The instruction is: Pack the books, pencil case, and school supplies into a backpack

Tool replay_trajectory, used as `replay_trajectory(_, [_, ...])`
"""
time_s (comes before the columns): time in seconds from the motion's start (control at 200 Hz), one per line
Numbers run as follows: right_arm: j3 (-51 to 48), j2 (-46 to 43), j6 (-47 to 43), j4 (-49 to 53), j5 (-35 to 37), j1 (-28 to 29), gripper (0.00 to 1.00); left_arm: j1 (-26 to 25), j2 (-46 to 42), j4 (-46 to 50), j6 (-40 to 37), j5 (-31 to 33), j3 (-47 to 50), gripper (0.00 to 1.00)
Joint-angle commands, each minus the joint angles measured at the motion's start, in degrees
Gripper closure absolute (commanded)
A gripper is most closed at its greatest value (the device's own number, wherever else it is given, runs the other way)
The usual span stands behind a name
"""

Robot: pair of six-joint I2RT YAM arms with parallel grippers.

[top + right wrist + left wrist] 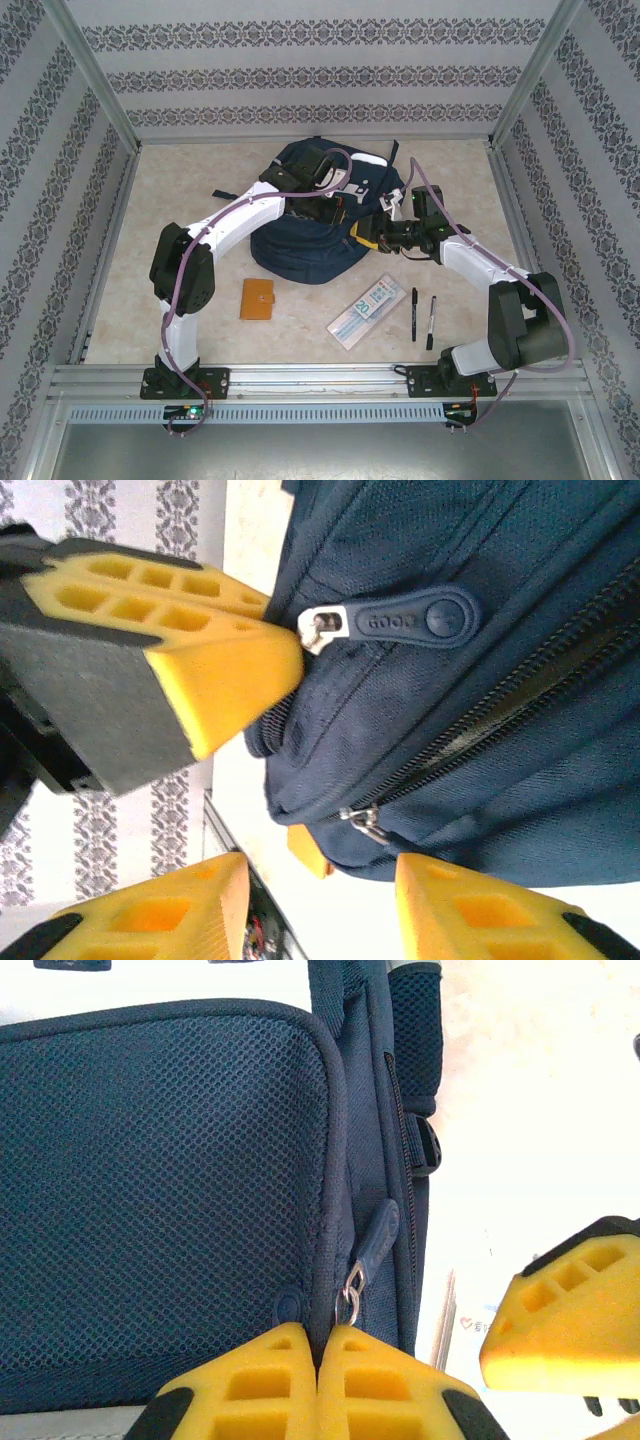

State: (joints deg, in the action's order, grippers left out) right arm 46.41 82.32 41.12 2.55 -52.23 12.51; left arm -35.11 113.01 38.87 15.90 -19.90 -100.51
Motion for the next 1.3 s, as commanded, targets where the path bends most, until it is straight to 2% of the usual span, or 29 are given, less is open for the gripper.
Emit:
replay_trajectory(0.0, [1.6,0.1,8.3,-1.2,3.6,0.0,0.56,0.6,-1.2,-5.9,-0.2,-1.8,-0.4,1.00])
replay_trajectory(0.145, [3.0,2.6,12.9,-1.9,8.4,0.0,0.57,0.6,-1.2,-6.2,-0.1,-2.9,-0.4,1.00])
replay_trajectory(0.585, [5.8,9.5,24.1,-9.0,10.7,1.4,0.57,0.6,-1.2,-8.5,-0.4,-4.7,0.8,1.00])
replay_trajectory(0.72, [5.9,11.6,28.9,-15.7,9.0,3.3,0.70,0.8,-0.4,-9.4,-1.5,-4.3,0.8,1.00])
replay_trajectory(0.779, [6.1,12.3,30.9,-18.1,9.2,4.2,0.82,1.3,0.1,-9.3,-1.7,-3.9,0.7,1.00])
replay_trajectory(0.859, [6.1,12.8,32.8,-20.1,10.1,5.2,0.89,2.4,0.4,-8.7,-1.2,-3.4,0.6,1.00])
replay_trajectory(0.894, [6.2,12.9,33.0,-20.2,10.7,5.6,0.91,3.0,0.2,-7.8,-0.9,-2.8,0.4,0.92])
replay_trajectory(0.964, [6.5,13.3,33.4,-20.1,12.2,6.3,0.96,4.0,-1.0,-5.1,0.2,-1.4,0.1,0.67])
replay_trajectory(1.004, [6.8,13.6,33.8,-20.3,13.1,6.7,0.99,4.2,-2.5,-3.3,0.9,-1.1,0.4,0.61])
replay_trajectory(1.084, [8.0,14.7,34.5,-20.6,14.2,7.7,1.00,4.0,-6.7,-0.3,3.5,0.0,3.3,0.56])
replay_trajectory(1.149, [9.4,15.6,34.8,-20.9,14.6,8.7,1.00,3.6,-11.6,-0.8,8.6,0.8,8.7,0.55])
replay_trajectory(1.299, [10.8,16.8,35.3,-21.3,15.9,10.0,1.00,-1.1,-20.7,-11.6,25.9,3.1,24.6,0.54])
